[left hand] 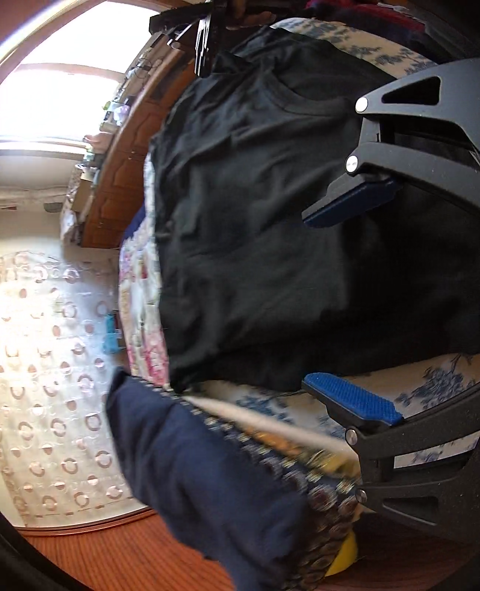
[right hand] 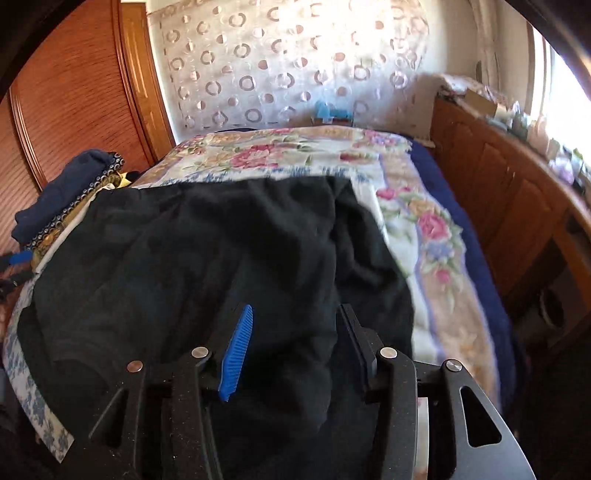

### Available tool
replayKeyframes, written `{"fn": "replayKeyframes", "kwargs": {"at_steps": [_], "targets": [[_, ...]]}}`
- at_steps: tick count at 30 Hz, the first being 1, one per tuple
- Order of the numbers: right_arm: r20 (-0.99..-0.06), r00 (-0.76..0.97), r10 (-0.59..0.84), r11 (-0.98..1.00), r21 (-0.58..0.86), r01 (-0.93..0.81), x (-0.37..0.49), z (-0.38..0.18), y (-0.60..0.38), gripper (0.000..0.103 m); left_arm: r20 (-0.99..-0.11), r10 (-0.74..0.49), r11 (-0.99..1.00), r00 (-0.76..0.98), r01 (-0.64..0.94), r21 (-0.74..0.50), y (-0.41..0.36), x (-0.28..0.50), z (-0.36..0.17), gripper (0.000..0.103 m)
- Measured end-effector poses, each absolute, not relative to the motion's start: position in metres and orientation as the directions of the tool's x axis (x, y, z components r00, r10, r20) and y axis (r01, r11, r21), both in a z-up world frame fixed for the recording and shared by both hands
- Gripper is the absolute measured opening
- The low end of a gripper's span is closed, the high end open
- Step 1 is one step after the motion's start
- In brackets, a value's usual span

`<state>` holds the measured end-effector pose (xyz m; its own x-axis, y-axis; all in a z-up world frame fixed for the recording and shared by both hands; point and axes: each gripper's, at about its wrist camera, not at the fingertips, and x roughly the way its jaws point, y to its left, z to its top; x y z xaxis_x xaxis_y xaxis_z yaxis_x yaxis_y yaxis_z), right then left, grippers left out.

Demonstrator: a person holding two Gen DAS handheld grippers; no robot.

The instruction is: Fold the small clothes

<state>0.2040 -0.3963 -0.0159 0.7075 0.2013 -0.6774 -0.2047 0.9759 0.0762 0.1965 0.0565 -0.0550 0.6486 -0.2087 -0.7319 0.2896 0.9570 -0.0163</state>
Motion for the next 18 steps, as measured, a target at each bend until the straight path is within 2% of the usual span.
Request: {"fn": "replayKeyframes", "kwargs": {"at_steps": [7,12,13,14,18], "targets": [[-0.706,0.686,0.176,0.983,0.085,-0.165,0.206,-0.010,-0.388,0.049,-0.773,-0.197,0.954,0.603,0.300,-0.009,0.050,0.203,-0.077,0.081],[-0.721,0.661,0.207,0.972,0.078,-0.220,0.203,-0.007,-0.374,0.049,-0.772,-0.211,0.955,0.599,0.293,-0.034,0.049,0.202,-0.086,0.082],[-0.721,0.659,0.214,0.970,0.079,-0.229,0.202,-0.005,-0.373,0.032,-0.772,-0.214,0.955,0.598,0.293,-0.038,0.050,0.202,-0.085,0.082],[-0.722,0.657,0.218,0.968,0.077,-0.237,0.201,-0.004,-0.373,0.008,-0.772,-0.215,0.955,0.598,0.294,-0.039,0.051,0.201,-0.085,0.082],[-0.702,0.682,0.207,0.964,0.027,-0.264,0.181,-0.004,-0.363,0.007,-0.774,-0.211,0.955,0.597,0.296,-0.032,0.050,0.200,-0.086,0.084]]}}
